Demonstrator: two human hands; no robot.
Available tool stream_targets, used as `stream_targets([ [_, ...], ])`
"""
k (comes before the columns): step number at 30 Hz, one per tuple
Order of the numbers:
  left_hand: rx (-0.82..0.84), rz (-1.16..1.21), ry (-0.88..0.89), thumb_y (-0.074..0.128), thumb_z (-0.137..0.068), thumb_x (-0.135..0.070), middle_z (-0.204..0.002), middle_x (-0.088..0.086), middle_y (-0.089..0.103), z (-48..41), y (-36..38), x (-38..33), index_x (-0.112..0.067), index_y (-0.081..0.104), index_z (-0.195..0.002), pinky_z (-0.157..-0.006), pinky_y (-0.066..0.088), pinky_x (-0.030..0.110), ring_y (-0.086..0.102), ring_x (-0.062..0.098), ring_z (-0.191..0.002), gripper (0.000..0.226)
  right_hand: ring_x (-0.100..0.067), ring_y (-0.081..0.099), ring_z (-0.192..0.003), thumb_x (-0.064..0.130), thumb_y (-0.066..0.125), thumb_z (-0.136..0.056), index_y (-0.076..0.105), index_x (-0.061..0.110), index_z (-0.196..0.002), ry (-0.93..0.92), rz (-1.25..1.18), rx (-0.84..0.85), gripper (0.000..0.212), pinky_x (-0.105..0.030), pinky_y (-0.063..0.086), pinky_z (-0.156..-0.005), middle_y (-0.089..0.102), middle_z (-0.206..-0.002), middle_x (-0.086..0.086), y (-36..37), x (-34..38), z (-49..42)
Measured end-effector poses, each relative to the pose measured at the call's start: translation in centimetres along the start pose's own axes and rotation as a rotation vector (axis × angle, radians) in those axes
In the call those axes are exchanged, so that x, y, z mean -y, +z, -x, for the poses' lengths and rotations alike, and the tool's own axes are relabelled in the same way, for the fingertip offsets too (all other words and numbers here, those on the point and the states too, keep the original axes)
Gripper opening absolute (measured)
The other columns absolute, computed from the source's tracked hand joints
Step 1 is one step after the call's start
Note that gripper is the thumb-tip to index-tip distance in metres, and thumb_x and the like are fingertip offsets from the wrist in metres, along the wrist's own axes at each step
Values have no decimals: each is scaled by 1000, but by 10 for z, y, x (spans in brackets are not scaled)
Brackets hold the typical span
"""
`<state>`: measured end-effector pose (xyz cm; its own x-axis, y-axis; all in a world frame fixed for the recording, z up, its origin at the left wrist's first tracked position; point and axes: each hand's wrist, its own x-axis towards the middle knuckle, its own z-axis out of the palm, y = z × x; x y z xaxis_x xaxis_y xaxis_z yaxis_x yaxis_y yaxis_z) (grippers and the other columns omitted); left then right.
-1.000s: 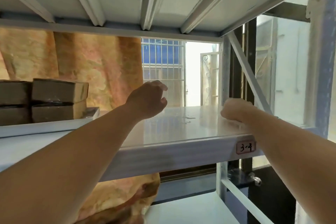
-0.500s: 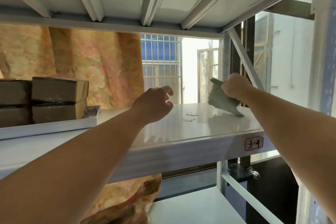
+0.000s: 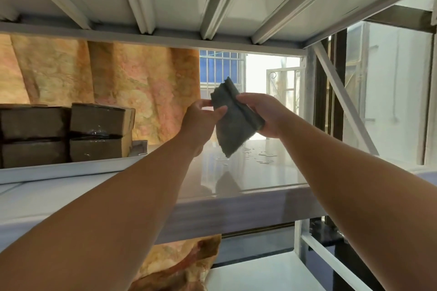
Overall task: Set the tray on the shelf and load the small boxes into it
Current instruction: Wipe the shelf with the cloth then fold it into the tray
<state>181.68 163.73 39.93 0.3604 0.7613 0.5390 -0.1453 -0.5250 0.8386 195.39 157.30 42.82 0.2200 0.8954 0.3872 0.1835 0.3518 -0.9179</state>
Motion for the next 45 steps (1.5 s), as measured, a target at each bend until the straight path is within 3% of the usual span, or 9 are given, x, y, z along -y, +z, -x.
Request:
stream_targets([
  [2, -19, 6, 10, 64, -88, -22, -106, 3, 60, 1, -1, -2, -11, 52, -118, -57, 42, 16, 57, 11, -81, 35, -26, 64, -81, 20, 52, -94, 61, 5, -102, 22, -52, 48, 19, -34, 54, -71, 66, -91, -12, 2, -4, -1],
  [7, -139, -73, 41, 72, -81, -22, -89, -2, 53, -5, -1, 2, -15, 43, -96, -75, 50, 33, 56, 20, -90, 33, -26, 64, -82, 21, 57, -91, 63, 7, -99, 26, -41, 38, 17, -34, 55, -71, 66, -92, -10, 0, -8, -5],
  [14, -45, -158, -119, 72, -77, -45, -125, 12, 47, -1, 1, 5, -19, 28, -135, -72, 55, 31, 57, 17, -85, 77, -31, 65, -81, 17, 68, -86, 64, 3, -85, 1, -233, -323, 14, -42, 55, -80, 66, -87, -13, -1, -15, -14],
  [19, 147, -556, 128, 74, -73, -45, -134, 6, 30, 8, 9, 5, -24, 46, -125, -85, 43, 26, 41, 15, -113, 63, -34, 59, -117, 8, 48, -96, 53, -3, -126, 87, -288, -479, 33, -38, 52, -83, 54, -135, -22, -1, -30, -29],
  [24, 112, -597, 276, 68, -83, -14, -101, 5, 64, 4, 11, 6, -13, 61, -105, -48, 46, 8, 62, 11, -71, 23, -27, 64, -94, 4, 49, -95, 57, 1, -104, 149, -502, -342, 12, -37, 55, -85, 59, -113, -19, -9, -34, -29],
  [28, 81, -471, 333, 63, -89, -17, -68, 7, 67, 6, 10, 2, -13, 67, -79, -44, 40, 4, 58, 5, -50, 12, -25, 64, -88, 23, 55, -94, 51, 3, -126, 125, -562, -117, 38, -31, 58, -74, 56, -114, -19, -3, -31, -19],
  [35, -96, -267, 253, 53, -95, -24, -87, 2, 65, 0, 6, 0, -6, 69, -101, -67, 46, 12, 58, 11, -77, 25, -29, 56, -111, 6, 56, -90, 25, 20, -147, 66, -282, 282, 66, -38, 53, -87, 43, -138, -15, 5, -26, -13],
  [39, -194, -282, 229, 47, -98, -23, -78, -6, 55, -1, 4, 0, -9, 64, -104, -55, 38, 13, 48, 2, -67, 23, -33, 54, -106, -13, 48, -79, 43, 14, -131, -25, -116, 128, 59, -39, 54, -80, 48, -131, -19, 4, -30, -16],
  [45, -432, -436, 192, 42, -99, -22, -91, 0, 59, -2, -11, -2, -12, 62, -108, -61, 35, 22, 50, 14, -79, 24, -22, 57, -101, -11, 37, -82, 67, 8, -108, -192, 294, -491, 44, -36, 52, -83, 65, -97, -3, -9, -28, -16],
])
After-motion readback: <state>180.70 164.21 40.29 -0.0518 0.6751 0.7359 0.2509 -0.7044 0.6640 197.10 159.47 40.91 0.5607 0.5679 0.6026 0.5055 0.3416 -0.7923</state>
